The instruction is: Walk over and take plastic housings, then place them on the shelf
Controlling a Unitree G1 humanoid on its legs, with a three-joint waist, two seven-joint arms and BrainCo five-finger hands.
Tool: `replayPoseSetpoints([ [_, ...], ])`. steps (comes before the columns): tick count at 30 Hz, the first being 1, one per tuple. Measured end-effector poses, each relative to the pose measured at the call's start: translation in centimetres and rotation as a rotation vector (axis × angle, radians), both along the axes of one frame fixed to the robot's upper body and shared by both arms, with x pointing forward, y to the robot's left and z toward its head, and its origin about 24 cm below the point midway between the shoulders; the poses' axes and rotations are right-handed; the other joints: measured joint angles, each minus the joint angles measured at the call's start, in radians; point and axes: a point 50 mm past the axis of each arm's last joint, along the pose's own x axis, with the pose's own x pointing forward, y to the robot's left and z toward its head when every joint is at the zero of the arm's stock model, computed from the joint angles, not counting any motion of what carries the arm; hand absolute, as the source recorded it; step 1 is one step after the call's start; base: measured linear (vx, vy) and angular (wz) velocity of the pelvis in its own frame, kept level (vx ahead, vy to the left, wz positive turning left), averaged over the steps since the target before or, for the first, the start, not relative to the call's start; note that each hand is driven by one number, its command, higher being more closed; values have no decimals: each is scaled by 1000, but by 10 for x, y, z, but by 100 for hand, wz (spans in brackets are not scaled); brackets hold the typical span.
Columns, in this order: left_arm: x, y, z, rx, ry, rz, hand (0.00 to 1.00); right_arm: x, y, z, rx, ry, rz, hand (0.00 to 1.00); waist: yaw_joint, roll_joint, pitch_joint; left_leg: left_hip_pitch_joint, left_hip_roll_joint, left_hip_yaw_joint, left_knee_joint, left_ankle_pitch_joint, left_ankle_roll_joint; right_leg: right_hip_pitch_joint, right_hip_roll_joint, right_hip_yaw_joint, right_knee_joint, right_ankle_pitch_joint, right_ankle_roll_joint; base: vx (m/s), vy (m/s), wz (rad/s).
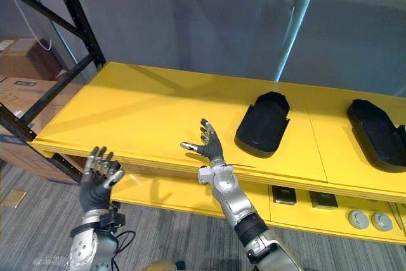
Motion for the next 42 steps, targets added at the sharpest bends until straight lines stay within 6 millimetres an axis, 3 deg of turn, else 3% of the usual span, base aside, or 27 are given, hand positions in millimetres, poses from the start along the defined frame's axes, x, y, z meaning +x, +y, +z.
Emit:
replayPoseSetpoints([
  [7, 2, -21, -8, -40, 31, -78, 0, 6, -4, 6, -70, -30, -195, 0, -3, 25, 36, -1, 2, 7, 17, -9, -1, -4, -1, 1, 19, -11, -3, -11, 8, -1],
  [16, 2, -32, -19, -91, 71, -111, 0, 8, -21, 7, -69, -45, -335, 0, -6, 25, 37, -14, 4, 24, 47, -26, 3, -9, -1, 12, 20, -11, -3, -5, 22, -3],
  [25, 1, -41, -25, -104, 87, -155, 0, 8, -33, 6, -73, -59, -375, 0, -11, 32, 43, 1, 14, 77, 47, -46, -1, -19, -1, 59, 28, -11, -2, -11, 33, -15],
  [29, 3, -46, -23, -104, 80, -184, 0, 7, -36, 7, -74, -69, -383, 0, -33, 33, 43, 1, 16, 84, 52, -49, 2, -21, 0, 63, 28, -11, -2, 10, 21, -6],
  [35, 8, -50, -20, -94, 65, -215, 0, 9, -46, 7, -61, -70, -402, 0, -36, 35, 45, 3, 26, 122, 64, -54, -4, -36, 5, 93, 37, -11, -2, -1, 17, -15],
  [42, 7, -47, -20, -80, 66, -211, 0, 9, -47, 13, -24, -133, -265, 0, -38, 38, 46, 8, 29, 134, 64, -57, -1, -36, 7, 105, 38, -11, -2, -25, 10, -5],
])
